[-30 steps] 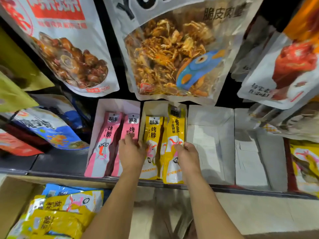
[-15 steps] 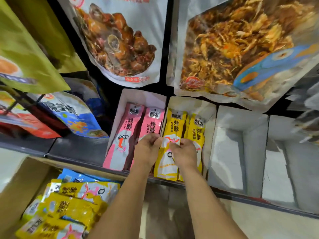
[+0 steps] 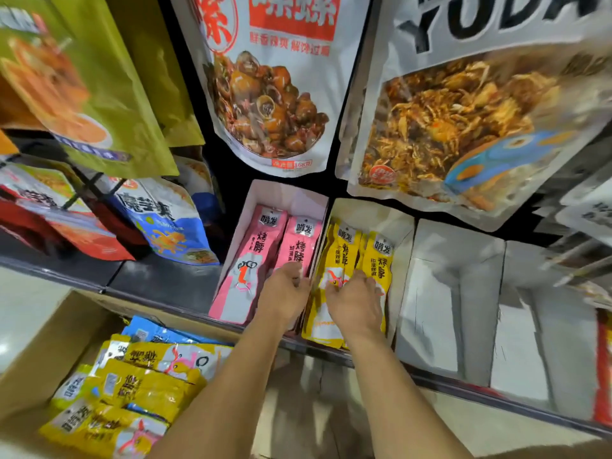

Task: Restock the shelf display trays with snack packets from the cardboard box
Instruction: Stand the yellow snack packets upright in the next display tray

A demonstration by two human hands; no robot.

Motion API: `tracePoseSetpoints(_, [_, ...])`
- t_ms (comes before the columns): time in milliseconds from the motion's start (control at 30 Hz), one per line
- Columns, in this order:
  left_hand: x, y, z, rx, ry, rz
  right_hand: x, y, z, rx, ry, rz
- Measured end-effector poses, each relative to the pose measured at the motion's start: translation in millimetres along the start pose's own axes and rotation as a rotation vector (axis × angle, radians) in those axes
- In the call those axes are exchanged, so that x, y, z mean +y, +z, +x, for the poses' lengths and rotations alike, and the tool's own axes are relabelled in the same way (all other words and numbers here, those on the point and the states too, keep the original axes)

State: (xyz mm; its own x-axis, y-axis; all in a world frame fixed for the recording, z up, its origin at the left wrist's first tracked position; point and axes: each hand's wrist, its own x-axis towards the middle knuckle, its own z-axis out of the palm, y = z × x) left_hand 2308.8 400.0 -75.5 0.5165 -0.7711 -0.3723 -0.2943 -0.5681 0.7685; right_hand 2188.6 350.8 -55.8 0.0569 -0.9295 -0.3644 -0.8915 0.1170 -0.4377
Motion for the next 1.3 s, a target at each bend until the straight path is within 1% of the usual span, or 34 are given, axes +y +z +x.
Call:
tracePoseSetpoints(100, [-8, -16, -10, 0.036, 0.005, 0.171, -8, -5, -18, 0.042, -0.113, -0.165])
tracePoseSetpoints(200, [-21, -35, -24, 0.078, 0.057, 0.448, -16, -1, -32, 0.011, -0.193, -0.22])
tracePoseSetpoints(267, [-28, -48, -38, 0.135, 0.072, 0.582, -21, 1, -43, -0.008, -0.251, -0.244])
tracePoseSetpoints(333, [-35, -61, -53, 0.176, 0.057, 0.654, -26, 5, -56, -0.026, -0.306, -0.273])
tracePoseSetpoints(433, [-51, -81, -75, 0.228, 0.027, 0.693, -39, 16, -78, -0.052, -0.38, -0.302])
tracePoseSetpoints(533, [-70, -100, -96, 0.223, -0.011, 0.727, -55, 33, -104, -0.066, -0.487, -0.323])
tracePoseSetpoints(633, [-88, -121, -115, 0.235, -0.089, 0.724, -71, 50, -128, -0.112, -0.595, -0.383])
tracePoseSetpoints(700, [-102, -135, -124, 0.223, -0.141, 0.682, -79, 62, -140, -0.147, -0.641, -0.412])
tracePoseSetpoints(833, [-136, -160, -141, 0.238, -0.248, 0.61, -88, 89, -159, -0.196, -0.704, -0.456])
tracePoseSetpoints(967, [-168, -177, -154, 0.202, -0.387, 0.574, -93, 116, -168, -0.222, -0.77, -0.521])
tracePoseSetpoints(1167, [-197, -177, -160, 0.15, -0.538, 0.453, -103, 151, -163, -0.349, -0.784, -0.599])
tracePoseSetpoints(1300, [-210, -164, -150, 0.094, -0.57, 0.362, -108, 168, -154, -0.42, -0.781, -0.613])
